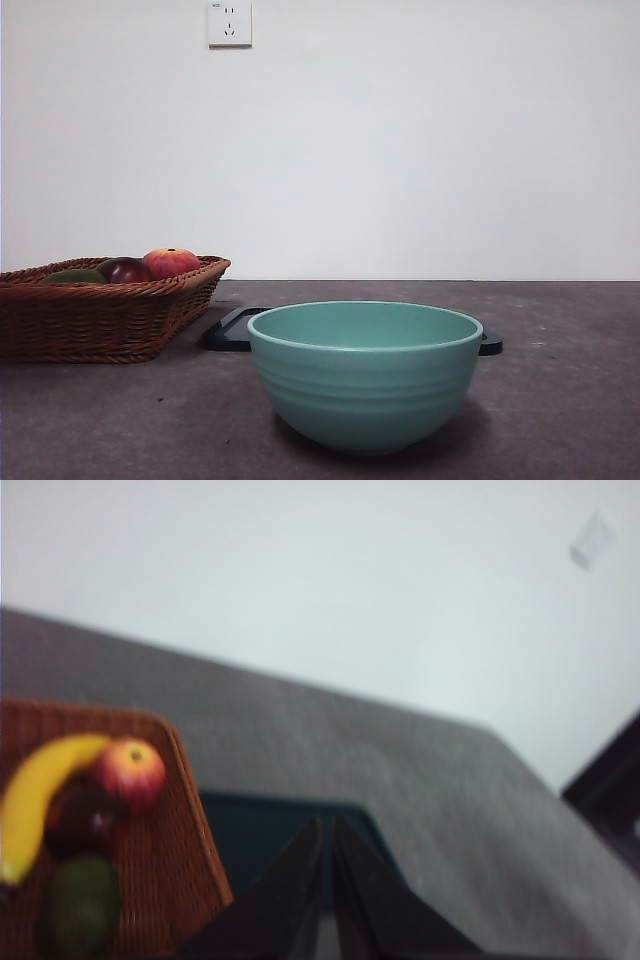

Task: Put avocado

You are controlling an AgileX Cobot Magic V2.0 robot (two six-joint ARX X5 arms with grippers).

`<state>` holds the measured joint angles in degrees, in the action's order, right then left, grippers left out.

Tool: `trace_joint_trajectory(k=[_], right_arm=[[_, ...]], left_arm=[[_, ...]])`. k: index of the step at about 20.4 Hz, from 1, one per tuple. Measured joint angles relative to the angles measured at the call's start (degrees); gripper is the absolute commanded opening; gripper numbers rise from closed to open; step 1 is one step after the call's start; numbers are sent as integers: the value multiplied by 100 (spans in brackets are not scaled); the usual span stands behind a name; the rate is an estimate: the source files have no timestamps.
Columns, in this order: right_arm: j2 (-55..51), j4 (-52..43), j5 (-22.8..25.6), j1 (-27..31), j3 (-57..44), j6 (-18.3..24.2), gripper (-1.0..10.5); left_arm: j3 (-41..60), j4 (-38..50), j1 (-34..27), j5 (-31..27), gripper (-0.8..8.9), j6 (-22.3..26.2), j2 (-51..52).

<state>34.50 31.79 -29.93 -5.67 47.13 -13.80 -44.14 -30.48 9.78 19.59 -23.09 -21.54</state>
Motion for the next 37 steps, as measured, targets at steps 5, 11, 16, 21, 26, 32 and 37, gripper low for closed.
trace_joint_trajectory(k=[5,11,16,21,26,32,37], right_arm=[[-2,485,13,-529,269,459,12],[-13,1121,7,-632,278,890,13],[-59,1864,7,-632,278,1270,13],[-77,2013,7,-632,278,1526,75],[-77,1987,166,-632,278,1554,572],[-77,1982,168,-632,278,1556,572],[-77,1982,168,-632,278,1558,572]], left_arm=[[-205,-146,348,186,17,278,-138],[-251,-210,413,575,18,789,-127],[-251,-697,413,597,20,977,-127],[-251,-988,413,605,210,1213,-127],[-251,-946,413,601,780,1353,-127],[-251,-896,413,612,777,1325,-129],[-251,-1211,413,282,771,1287,-514]])
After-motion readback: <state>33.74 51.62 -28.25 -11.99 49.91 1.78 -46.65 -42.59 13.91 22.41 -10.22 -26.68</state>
